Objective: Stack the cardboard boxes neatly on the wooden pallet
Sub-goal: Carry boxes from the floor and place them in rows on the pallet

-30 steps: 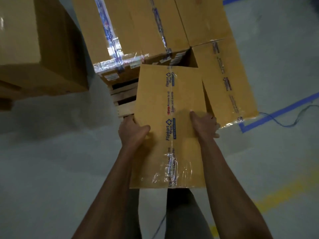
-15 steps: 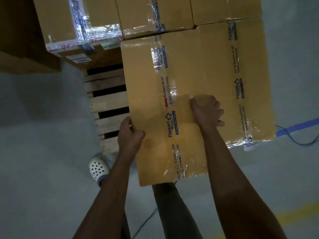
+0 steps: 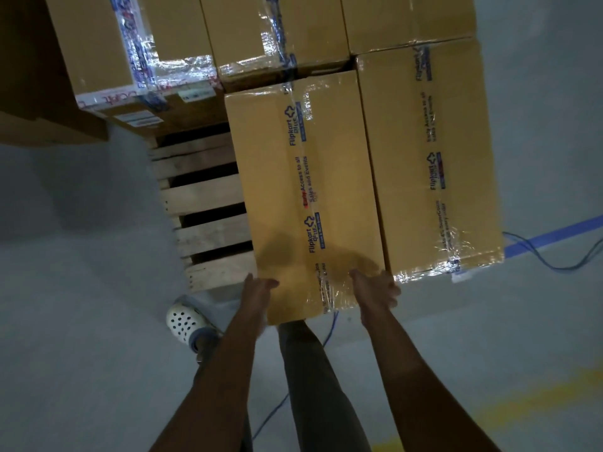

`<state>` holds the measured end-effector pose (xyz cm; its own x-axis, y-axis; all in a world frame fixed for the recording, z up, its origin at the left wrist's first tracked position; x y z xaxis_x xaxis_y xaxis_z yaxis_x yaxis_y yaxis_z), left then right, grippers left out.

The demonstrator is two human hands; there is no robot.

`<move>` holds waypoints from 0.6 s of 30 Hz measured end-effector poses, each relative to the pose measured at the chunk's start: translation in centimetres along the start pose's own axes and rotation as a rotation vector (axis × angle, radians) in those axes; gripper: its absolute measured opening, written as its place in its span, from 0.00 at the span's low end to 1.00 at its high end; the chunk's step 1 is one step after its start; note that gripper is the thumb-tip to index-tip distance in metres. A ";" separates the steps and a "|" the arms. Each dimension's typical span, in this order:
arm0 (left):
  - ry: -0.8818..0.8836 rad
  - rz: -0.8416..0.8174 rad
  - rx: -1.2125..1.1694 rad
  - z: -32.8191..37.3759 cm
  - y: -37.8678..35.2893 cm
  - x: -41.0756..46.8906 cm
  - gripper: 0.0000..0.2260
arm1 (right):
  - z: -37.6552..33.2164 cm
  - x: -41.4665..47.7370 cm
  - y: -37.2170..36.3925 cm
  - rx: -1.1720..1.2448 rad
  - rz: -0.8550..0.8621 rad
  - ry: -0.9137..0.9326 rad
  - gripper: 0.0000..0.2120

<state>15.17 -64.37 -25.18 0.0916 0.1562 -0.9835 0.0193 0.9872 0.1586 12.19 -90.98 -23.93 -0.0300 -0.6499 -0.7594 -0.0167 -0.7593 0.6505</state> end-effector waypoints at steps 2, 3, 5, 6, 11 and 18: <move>0.113 -0.082 -0.018 -3.1 -0.8 -0.5 0.22 | 3.0 0.4 -1.0 0.209 -0.062 -0.163 0.45; 0.143 -0.101 -0.056 -4.1 -1.0 -0.7 0.24 | 4.0 0.7 -1.8 0.325 -0.128 -0.215 0.46; 0.177 -0.106 -0.126 -5.1 -1.0 -0.4 0.26 | 4.7 0.8 -3.1 0.489 -0.270 -0.268 0.46; 0.185 -0.128 -0.152 -5.2 -1.3 -0.4 0.25 | 4.6 0.9 -3.4 0.527 -0.311 -0.272 0.47; 0.251 -0.076 -0.345 -5.5 -1.0 0.8 0.21 | 3.2 1.1 -3.8 0.568 -0.370 -0.252 0.44; 0.265 -0.092 -0.349 -3.8 -1.1 1.5 0.29 | 1.4 1.0 -4.2 0.487 -0.337 -0.161 0.51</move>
<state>11.48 -65.06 -27.16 -0.1541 0.0253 -0.9877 -0.3258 0.9425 0.0750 10.87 -88.43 -27.41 -0.0935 -0.3351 -0.9375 -0.5050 -0.7956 0.3347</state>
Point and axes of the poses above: each hand's wrist, its own x-axis towards the middle knuckle, its own y-axis out of the back of the hand, z = x × y, the point moved 8 cm from there along x, towards the middle knuckle, and after that the axes turned 3 degrees about x, right-handed, at the moved point
